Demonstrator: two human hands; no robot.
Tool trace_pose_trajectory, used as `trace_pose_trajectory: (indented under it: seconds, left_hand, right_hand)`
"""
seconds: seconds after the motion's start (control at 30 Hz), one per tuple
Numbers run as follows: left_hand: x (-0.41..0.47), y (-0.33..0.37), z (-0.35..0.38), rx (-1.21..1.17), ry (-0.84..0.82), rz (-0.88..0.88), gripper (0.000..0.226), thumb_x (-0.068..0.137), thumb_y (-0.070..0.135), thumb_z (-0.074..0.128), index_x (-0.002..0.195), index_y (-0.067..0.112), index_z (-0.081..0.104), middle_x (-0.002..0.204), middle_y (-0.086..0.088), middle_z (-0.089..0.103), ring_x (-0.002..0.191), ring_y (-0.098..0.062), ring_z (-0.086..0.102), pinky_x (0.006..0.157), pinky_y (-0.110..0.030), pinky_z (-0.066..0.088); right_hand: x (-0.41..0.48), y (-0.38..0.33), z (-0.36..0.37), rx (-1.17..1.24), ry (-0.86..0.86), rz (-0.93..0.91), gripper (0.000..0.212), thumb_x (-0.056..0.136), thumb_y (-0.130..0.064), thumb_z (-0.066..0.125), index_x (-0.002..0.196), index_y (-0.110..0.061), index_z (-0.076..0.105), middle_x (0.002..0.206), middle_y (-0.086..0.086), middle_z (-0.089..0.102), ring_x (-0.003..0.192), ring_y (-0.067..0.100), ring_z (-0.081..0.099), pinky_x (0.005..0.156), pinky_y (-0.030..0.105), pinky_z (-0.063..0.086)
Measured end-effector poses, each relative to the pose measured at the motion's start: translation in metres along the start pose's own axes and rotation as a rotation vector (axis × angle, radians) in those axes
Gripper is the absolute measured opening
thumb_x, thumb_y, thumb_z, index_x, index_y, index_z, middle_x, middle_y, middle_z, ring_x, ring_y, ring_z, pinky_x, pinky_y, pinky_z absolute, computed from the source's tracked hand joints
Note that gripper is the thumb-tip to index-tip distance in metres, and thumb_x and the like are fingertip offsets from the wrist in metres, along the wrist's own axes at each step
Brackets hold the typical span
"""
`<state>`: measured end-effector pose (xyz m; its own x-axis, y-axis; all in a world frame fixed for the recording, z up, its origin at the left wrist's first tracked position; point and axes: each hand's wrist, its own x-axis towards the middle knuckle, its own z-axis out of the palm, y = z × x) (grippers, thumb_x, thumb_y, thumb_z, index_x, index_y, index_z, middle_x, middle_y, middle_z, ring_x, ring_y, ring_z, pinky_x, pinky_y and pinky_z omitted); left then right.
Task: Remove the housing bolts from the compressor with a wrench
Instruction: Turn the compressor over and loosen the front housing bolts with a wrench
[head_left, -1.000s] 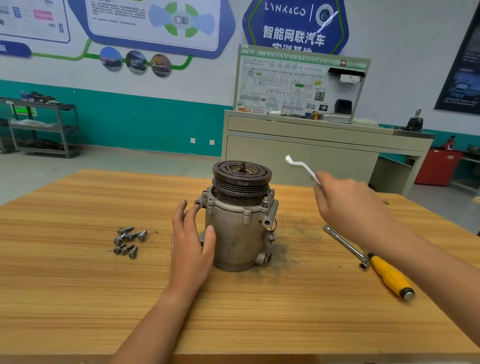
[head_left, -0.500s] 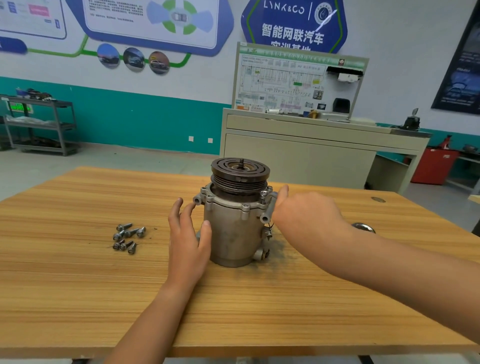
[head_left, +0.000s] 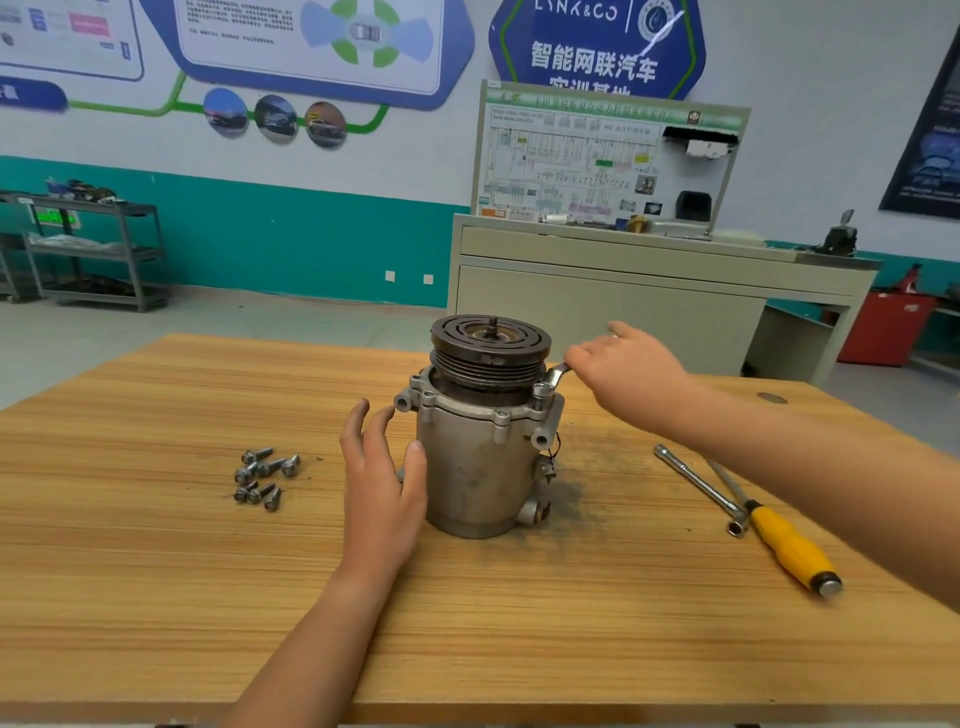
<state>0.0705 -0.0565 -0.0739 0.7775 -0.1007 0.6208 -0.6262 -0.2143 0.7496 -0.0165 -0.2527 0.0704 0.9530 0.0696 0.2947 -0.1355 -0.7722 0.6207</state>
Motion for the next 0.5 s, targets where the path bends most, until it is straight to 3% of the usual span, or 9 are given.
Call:
trace_pose_trajectory:
  seconds: [0.07, 0.1, 0.23, 0.33, 0.4, 0.5]
  left_hand:
    - [0.0, -0.001, 0.0, 0.001, 0.007, -0.005, 0.043, 0.094, 0.023, 0.042, 0.136, 0.012, 0.039, 0.151, 0.001, 0.016, 0.13, -0.019, 0.035, 0.094, -0.026, 0.03]
    - [0.0, -0.001, 0.0, 0.001, 0.008, -0.006, 0.043, 0.095, 0.022, 0.043, 0.136, 0.012, 0.039, 0.151, 0.001, 0.016, 0.128, -0.018, 0.035, 0.093, -0.025, 0.031]
    - [-0.002, 0.0, -0.002, -0.004, 0.01, -0.009, 0.043, 0.095, 0.022, 0.042, 0.136, 0.011, 0.038, 0.151, 0.001, 0.016, 0.127, -0.015, 0.035, 0.091, -0.025, 0.033]
    - [-0.002, 0.001, -0.002, -0.003, 0.02, 0.005, 0.042, 0.095, 0.022, 0.043, 0.135, 0.012, 0.039, 0.151, 0.002, 0.016, 0.122, -0.002, 0.031, 0.088, -0.013, 0.029]
    - [-0.003, 0.003, -0.001, -0.003, 0.025, 0.014, 0.041, 0.095, 0.02, 0.045, 0.135, 0.012, 0.04, 0.152, 0.003, 0.016, 0.119, 0.01, 0.022, 0.093, -0.016, 0.026]
    - [-0.002, 0.004, -0.002, -0.018, 0.034, -0.025, 0.041, 0.095, 0.018, 0.047, 0.134, 0.01, 0.041, 0.152, 0.0, 0.017, 0.124, 0.006, 0.019, 0.1, -0.023, 0.022]
  right_hand:
    - [0.009, -0.009, 0.013, 0.078, 0.07, 0.038, 0.031, 0.092, -0.002, 0.039, 0.122, -0.007, 0.047, 0.122, 0.01, 0.057, 0.113, 0.022, 0.052, 0.109, 0.036, 0.022]
    - [0.01, -0.011, 0.015, 0.112, 0.09, 0.069, 0.031, 0.093, -0.002, 0.038, 0.122, -0.007, 0.048, 0.123, 0.01, 0.057, 0.113, 0.023, 0.052, 0.107, 0.034, 0.024]
    - [-0.009, -0.007, -0.006, 0.438, 0.31, 0.393, 0.025, 0.099, -0.014, 0.035, 0.111, -0.004, 0.054, 0.089, 0.012, 0.064, 0.077, 0.029, 0.059, 0.066, 0.036, 0.044]
    - [-0.043, -0.013, -0.043, 0.614, 0.493, 0.529, 0.019, 0.098, -0.017, 0.038, 0.099, -0.005, 0.052, 0.059, 0.0, 0.049, 0.049, 0.023, 0.046, 0.044, 0.031, 0.03]
    - [-0.065, -0.022, -0.067, 0.477, 0.314, 0.503, 0.01, 0.097, -0.017, 0.039, 0.093, -0.013, 0.046, 0.054, -0.004, 0.038, 0.044, 0.014, 0.036, 0.041, 0.026, 0.021]
    - [-0.078, -0.038, -0.086, 0.252, -0.026, 0.392, 0.008, 0.093, -0.009, 0.038, 0.095, -0.016, 0.041, 0.059, -0.003, 0.034, 0.047, 0.012, 0.03, 0.04, 0.025, 0.019]
